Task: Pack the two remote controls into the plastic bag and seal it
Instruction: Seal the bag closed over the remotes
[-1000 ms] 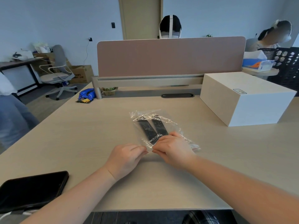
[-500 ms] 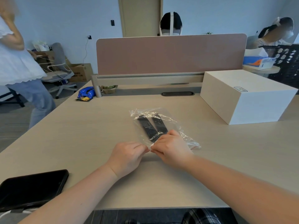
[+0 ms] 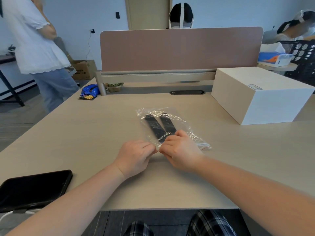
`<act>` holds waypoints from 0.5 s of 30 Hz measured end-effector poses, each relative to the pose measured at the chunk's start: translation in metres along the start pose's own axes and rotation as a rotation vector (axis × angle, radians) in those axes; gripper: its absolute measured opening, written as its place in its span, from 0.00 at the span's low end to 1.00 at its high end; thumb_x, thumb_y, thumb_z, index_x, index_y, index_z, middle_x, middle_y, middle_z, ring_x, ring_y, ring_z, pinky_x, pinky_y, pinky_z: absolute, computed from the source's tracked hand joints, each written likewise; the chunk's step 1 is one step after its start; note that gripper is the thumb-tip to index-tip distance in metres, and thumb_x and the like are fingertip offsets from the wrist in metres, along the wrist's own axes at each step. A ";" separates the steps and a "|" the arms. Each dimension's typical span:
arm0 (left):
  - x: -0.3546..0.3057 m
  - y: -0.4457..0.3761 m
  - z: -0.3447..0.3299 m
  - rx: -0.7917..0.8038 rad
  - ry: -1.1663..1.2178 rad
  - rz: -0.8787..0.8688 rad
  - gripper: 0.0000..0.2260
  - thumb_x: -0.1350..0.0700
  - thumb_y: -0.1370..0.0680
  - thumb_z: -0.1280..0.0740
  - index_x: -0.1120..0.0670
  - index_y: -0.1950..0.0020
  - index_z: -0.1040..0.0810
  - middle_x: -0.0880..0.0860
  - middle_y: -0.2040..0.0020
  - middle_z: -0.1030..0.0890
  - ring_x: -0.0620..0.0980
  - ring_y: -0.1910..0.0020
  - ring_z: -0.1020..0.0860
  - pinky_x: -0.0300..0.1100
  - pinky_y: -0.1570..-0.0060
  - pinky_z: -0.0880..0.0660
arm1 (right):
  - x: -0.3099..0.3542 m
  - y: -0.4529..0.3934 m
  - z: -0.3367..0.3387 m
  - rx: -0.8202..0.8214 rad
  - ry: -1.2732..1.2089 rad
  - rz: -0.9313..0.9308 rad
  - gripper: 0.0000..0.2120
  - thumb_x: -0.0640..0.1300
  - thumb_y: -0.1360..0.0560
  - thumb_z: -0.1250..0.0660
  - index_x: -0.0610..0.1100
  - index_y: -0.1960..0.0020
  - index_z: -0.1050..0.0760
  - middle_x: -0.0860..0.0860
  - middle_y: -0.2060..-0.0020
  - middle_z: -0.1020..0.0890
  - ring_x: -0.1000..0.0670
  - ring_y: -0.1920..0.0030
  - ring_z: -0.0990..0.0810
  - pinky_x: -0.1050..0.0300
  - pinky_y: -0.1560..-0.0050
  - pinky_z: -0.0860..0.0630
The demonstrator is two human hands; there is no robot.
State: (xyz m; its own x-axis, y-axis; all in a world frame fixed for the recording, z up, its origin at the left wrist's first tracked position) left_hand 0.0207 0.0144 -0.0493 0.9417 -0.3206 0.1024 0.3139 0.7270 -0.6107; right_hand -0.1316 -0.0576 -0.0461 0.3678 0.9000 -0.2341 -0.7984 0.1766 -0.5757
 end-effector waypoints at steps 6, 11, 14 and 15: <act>-0.004 -0.004 0.002 0.008 -0.045 0.002 0.14 0.52 0.24 0.42 0.53 0.67 0.25 0.50 0.71 0.21 0.54 0.71 0.23 0.41 0.77 0.31 | -0.011 0.010 0.001 -0.002 0.092 0.063 0.07 0.35 0.34 0.32 0.45 0.67 0.23 0.53 0.73 0.20 0.48 0.65 0.20 0.56 0.59 0.37; -0.006 -0.006 0.004 0.006 -0.036 0.004 0.14 0.53 0.25 0.42 0.54 0.67 0.24 0.50 0.72 0.21 0.54 0.72 0.22 0.38 0.77 0.33 | -0.027 0.027 0.007 -0.019 0.148 0.050 0.07 0.34 0.34 0.31 0.45 0.66 0.23 0.52 0.72 0.19 0.47 0.66 0.20 0.54 0.60 0.35; -0.004 -0.004 0.005 0.015 -0.055 0.013 0.13 0.53 0.25 0.41 0.54 0.68 0.24 0.50 0.73 0.22 0.54 0.72 0.23 0.38 0.77 0.34 | -0.039 0.040 0.008 -0.009 0.181 0.029 0.07 0.34 0.33 0.31 0.45 0.66 0.24 0.51 0.72 0.20 0.47 0.66 0.20 0.53 0.59 0.35; -0.004 -0.003 0.005 0.019 -0.062 0.015 0.13 0.53 0.25 0.41 0.54 0.68 0.24 0.50 0.73 0.22 0.55 0.72 0.23 0.38 0.77 0.35 | -0.043 0.044 0.010 -0.007 0.192 0.028 0.07 0.34 0.33 0.30 0.45 0.66 0.24 0.51 0.72 0.21 0.46 0.66 0.20 0.53 0.60 0.35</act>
State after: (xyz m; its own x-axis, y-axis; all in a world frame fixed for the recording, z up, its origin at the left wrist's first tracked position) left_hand 0.0167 0.0166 -0.0439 0.9518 -0.2716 0.1425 0.3015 0.7431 -0.5974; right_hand -0.1869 -0.0844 -0.0534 0.4304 0.8118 -0.3946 -0.8062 0.1492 -0.5725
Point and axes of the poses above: each hand's wrist, its own y-axis away from the middle knuckle, its own z-axis out of the back of the hand, x = y × z, the point moved 2 cm from there along -y, towards the middle knuckle
